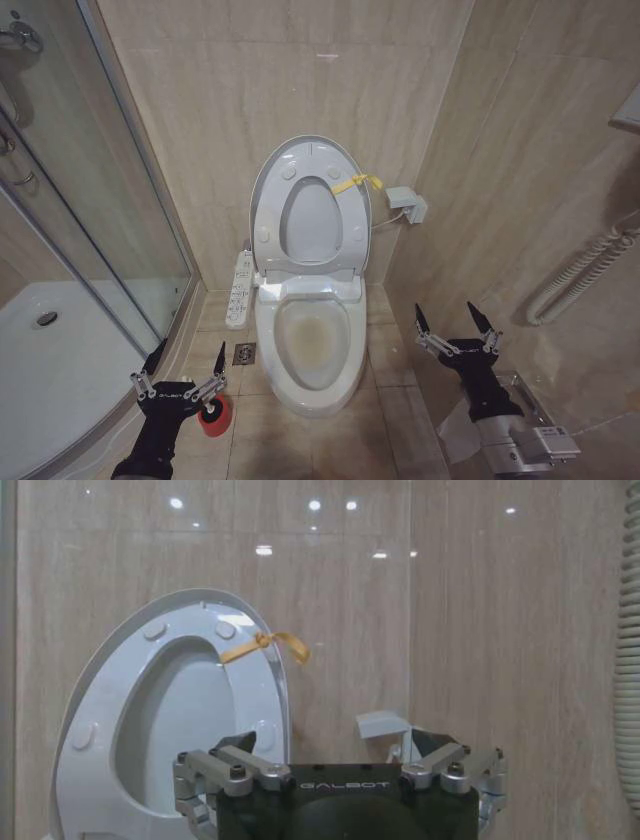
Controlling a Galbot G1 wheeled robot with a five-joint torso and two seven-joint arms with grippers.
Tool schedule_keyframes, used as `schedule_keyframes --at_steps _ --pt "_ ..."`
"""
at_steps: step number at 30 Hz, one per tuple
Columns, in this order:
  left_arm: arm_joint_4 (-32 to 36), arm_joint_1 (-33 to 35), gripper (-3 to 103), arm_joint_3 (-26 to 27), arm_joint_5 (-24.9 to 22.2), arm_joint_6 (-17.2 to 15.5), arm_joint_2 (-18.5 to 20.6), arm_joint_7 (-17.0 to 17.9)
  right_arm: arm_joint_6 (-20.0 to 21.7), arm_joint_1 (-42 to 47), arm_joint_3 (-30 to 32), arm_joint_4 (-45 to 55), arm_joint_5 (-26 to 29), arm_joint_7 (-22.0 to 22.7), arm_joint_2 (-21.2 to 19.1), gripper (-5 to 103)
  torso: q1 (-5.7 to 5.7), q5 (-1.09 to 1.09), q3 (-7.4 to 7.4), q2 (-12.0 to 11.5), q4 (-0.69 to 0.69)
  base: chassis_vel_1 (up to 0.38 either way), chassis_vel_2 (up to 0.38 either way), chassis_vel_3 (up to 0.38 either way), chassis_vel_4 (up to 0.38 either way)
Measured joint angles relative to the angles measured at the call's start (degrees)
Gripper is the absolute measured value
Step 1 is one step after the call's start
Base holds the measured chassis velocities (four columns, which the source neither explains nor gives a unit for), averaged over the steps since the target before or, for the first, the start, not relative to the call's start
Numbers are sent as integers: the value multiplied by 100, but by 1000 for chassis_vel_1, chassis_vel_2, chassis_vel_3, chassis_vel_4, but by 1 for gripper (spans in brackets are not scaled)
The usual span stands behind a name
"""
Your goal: Open the toilet lid, clean the toilet bowl with a toilet brush, close the toilet lid, and flush.
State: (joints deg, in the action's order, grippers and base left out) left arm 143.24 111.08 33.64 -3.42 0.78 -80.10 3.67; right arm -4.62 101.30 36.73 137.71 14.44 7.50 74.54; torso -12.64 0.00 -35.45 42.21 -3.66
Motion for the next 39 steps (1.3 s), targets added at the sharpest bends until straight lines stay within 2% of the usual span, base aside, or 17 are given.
schedule_keyframes --at_steps 39 --pt "-1 -1 100 0 -4 0 0 1 0 0 0 0 0 0 0 100 0 0 0 0 0 0 0 0 0"
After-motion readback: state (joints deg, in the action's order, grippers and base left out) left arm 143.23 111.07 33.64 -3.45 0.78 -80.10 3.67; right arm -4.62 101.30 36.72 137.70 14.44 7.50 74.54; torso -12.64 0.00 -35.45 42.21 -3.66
